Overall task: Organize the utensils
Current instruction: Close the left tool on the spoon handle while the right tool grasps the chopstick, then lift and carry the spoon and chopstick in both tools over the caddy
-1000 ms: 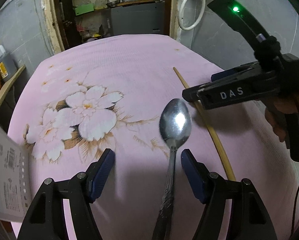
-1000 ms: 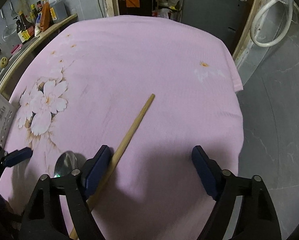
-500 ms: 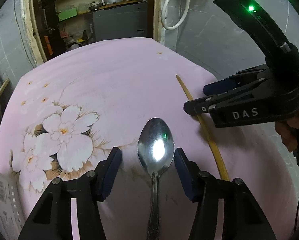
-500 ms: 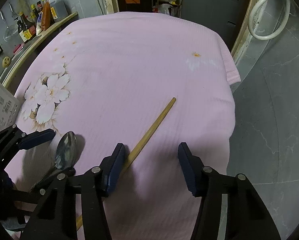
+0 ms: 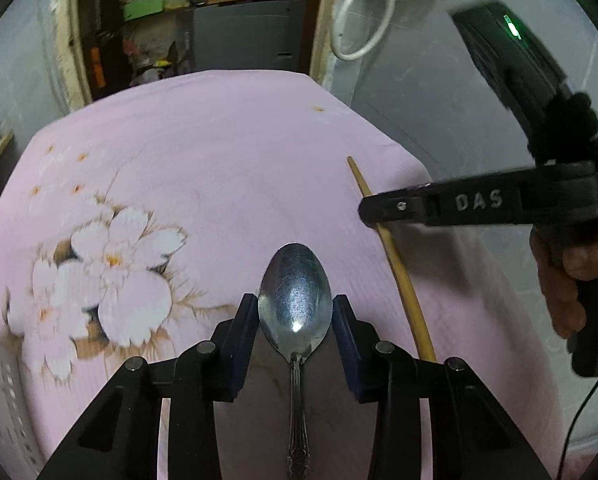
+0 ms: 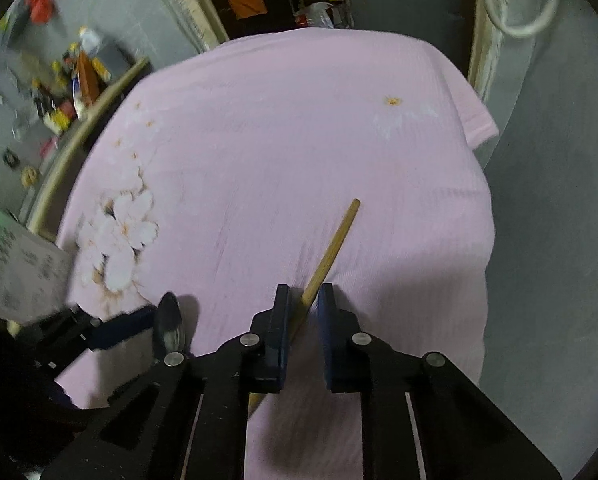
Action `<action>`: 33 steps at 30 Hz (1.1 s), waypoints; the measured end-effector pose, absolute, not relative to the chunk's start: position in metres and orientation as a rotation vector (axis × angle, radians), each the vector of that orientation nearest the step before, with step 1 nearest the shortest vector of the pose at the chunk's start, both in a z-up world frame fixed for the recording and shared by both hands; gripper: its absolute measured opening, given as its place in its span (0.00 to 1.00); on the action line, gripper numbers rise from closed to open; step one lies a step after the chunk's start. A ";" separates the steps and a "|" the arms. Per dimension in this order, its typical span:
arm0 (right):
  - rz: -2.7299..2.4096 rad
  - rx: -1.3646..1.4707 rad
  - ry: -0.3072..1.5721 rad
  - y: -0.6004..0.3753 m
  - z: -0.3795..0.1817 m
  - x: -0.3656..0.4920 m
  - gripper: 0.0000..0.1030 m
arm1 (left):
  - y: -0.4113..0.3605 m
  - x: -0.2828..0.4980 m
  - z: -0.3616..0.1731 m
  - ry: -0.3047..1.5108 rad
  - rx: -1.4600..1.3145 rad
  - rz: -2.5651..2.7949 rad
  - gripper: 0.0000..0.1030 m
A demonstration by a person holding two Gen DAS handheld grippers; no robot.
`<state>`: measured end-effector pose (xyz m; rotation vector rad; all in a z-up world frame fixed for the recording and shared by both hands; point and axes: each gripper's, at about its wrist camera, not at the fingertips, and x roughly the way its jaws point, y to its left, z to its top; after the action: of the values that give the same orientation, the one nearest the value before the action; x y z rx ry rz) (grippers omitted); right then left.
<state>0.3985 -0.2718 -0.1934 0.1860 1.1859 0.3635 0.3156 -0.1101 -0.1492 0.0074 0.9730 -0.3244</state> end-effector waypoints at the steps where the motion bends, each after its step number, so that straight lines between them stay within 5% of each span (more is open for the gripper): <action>1: 0.365 0.220 1.188 -0.276 -0.195 0.399 0.10 | -0.107 0.314 -0.149 0.972 -0.011 -0.321 0.35; 15: 0.455 0.347 0.996 -0.282 -0.156 0.367 0.07 | -0.080 0.274 -0.112 0.837 -0.075 -0.267 0.35; 33: 0.496 0.174 0.686 -0.273 -0.054 0.291 0.05 | -0.064 0.242 -0.053 0.657 0.002 -0.292 0.35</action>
<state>0.2907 -0.2730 -0.0539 0.1737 0.6855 0.4958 0.2423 -0.0637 -0.0531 0.0016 0.6566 -0.2920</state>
